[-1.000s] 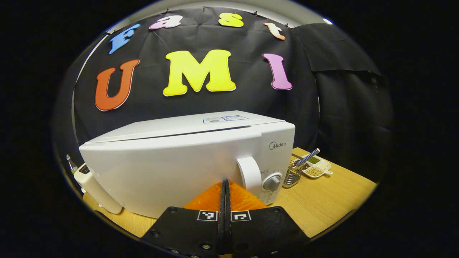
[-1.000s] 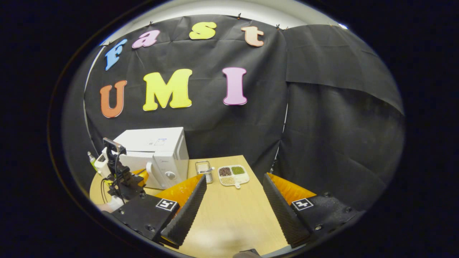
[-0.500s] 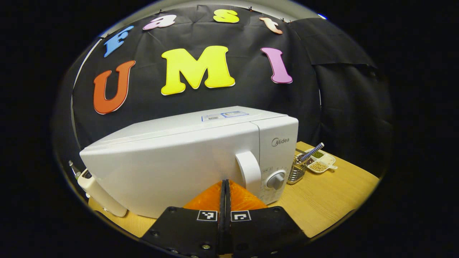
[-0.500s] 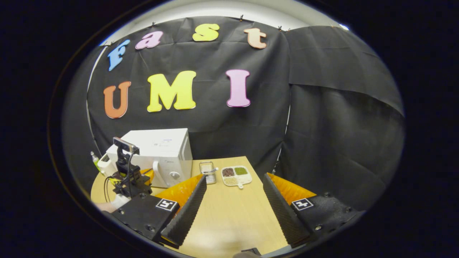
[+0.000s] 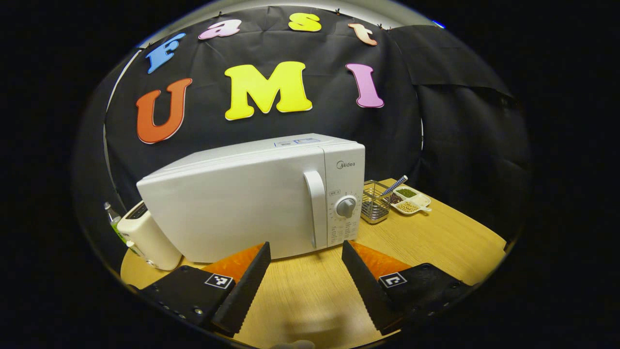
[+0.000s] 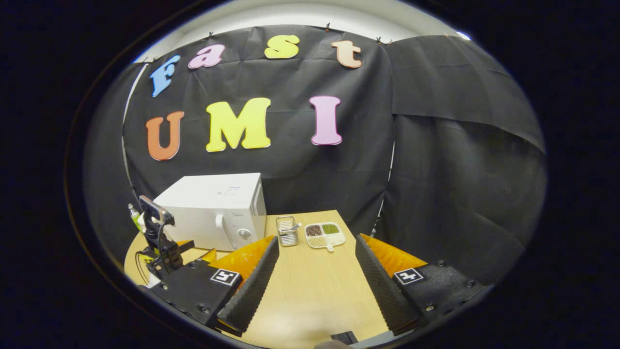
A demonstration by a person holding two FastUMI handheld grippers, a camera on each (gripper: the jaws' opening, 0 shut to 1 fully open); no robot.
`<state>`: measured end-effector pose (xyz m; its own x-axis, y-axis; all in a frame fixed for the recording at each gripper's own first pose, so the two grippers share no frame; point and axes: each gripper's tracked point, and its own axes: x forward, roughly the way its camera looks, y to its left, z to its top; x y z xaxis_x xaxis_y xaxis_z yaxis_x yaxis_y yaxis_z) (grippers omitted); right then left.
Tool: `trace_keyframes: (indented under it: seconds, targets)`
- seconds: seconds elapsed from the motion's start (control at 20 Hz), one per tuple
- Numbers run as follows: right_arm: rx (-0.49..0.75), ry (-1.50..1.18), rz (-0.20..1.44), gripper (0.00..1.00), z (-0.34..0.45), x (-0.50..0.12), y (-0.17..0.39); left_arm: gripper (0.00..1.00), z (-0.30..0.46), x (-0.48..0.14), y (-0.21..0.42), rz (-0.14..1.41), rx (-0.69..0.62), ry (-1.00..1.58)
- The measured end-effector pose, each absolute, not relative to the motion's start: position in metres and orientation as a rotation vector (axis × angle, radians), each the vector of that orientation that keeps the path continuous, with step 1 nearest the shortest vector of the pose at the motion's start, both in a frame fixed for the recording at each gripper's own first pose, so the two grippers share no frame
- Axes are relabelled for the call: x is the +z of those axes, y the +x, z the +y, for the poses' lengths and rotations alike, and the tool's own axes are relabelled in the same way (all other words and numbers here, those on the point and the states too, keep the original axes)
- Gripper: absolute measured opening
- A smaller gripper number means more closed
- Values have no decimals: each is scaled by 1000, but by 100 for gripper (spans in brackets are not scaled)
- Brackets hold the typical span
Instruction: Open the microwave oven with the left hand, put the food in, and close the microwave oven.
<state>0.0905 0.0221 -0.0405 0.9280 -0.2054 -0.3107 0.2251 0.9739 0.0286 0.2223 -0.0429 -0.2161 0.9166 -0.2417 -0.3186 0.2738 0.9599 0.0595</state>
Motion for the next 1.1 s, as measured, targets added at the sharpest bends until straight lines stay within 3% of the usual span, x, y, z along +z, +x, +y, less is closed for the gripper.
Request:
trace_keyframes:
  seconds: [0.15, 0.2, 0.25, 0.3, 0.35, 0.4, 0.55, 0.6, 0.65, 0.7, 0.75, 0.8, 1.1]
  targets:
    - [-196, 45, 294, 92, 36, -35, 85, 94, -23, -175, 196, 241, -225, 107]
    - [-187, 48, 287, 100, 40, -34, 85, 95, -20, -163, 184, 225, -235, 99]
    - [-175, 49, 283, 92, 45, -32, 83, 95, -14, -149, 173, 206, -237, 99]
    - [-165, 47, 278, 92, 50, -32, 83, 95, -6, -138, 161, 191, -235, 105]
    - [-159, 46, 269, 100, 53, -30, 82, 95, 4, -123, 150, 171, -229, 111]
    - [-149, 47, 260, 92, 58, -28, 82, 95, 13, -112, 138, 157, -222, 110]
    - [-116, 46, 231, 92, 73, -21, 80, 95, 35, -86, 108, 138, -197, 78]
    - [-106, 45, 224, 100, 77, -20, 79, 95, 42, -78, 101, 134, -184, 62]
    - [-92, 45, 215, 92, 83, -18, 80, 95, 49, -69, 94, 128, -169, 45]
    - [-82, 44, 209, 100, 88, -16, 80, 95, 56, -62, 87, 127, -156, 29]
    - [-70, 44, 202, 100, 92, -13, 80, 95, 62, -55, 81, 121, -144, 14]
    - [-58, 44, 195, 92, 97, -11, 80, 95, 70, -48, 76, 112, -127, 3]
    - [18, 38, 146, 92, 119, 6, 83, 95, 112, -16, 55, 77, -24, 9]
